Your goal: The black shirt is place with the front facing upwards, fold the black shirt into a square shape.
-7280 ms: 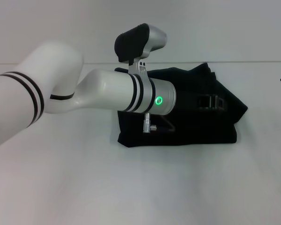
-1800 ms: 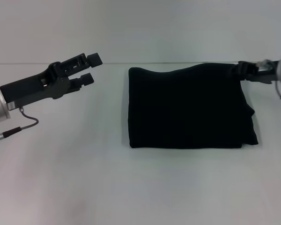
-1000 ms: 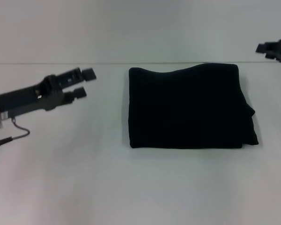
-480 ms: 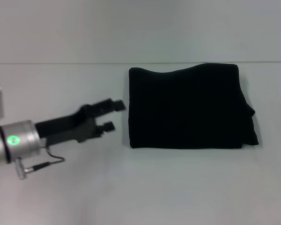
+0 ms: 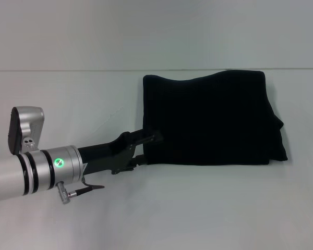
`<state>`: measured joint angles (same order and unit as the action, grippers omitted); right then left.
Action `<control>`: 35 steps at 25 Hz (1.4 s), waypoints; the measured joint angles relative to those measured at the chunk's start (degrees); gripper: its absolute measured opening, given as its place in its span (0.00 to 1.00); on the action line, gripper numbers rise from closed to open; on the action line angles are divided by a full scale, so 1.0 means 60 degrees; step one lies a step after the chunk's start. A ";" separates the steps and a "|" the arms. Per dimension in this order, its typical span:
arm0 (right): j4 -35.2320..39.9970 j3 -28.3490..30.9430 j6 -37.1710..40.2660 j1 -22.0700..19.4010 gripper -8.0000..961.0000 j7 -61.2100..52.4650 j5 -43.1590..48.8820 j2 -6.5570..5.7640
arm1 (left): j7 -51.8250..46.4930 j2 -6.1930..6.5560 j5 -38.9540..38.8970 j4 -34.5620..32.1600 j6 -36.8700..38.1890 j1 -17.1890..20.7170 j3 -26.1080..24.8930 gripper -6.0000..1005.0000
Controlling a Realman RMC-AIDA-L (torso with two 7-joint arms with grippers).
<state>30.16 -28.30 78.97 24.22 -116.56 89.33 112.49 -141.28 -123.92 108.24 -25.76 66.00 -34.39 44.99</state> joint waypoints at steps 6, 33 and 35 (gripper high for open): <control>-0.0066 0.0023 0.0020 0.0015 0.83 0.0005 0.0038 0.0001 | 0.0062 -0.0011 0.0003 0.0028 -0.0611 -0.0038 0.0221 0.92; -0.0194 0.0296 0.0185 -0.0075 0.83 -0.0040 0.0039 0.0032 | -0.0284 0.0015 0.0174 0.0066 -0.1509 -0.0376 0.1277 0.61; -0.0193 0.0296 0.0185 -0.0068 0.83 -0.0042 0.0038 0.0032 | -0.0286 0.0015 0.0176 0.0064 -0.1509 -0.0376 0.1277 0.52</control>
<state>29.00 -26.53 80.08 23.81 -116.81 89.56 112.69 -143.00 -123.83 109.30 -25.37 56.95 -36.65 52.65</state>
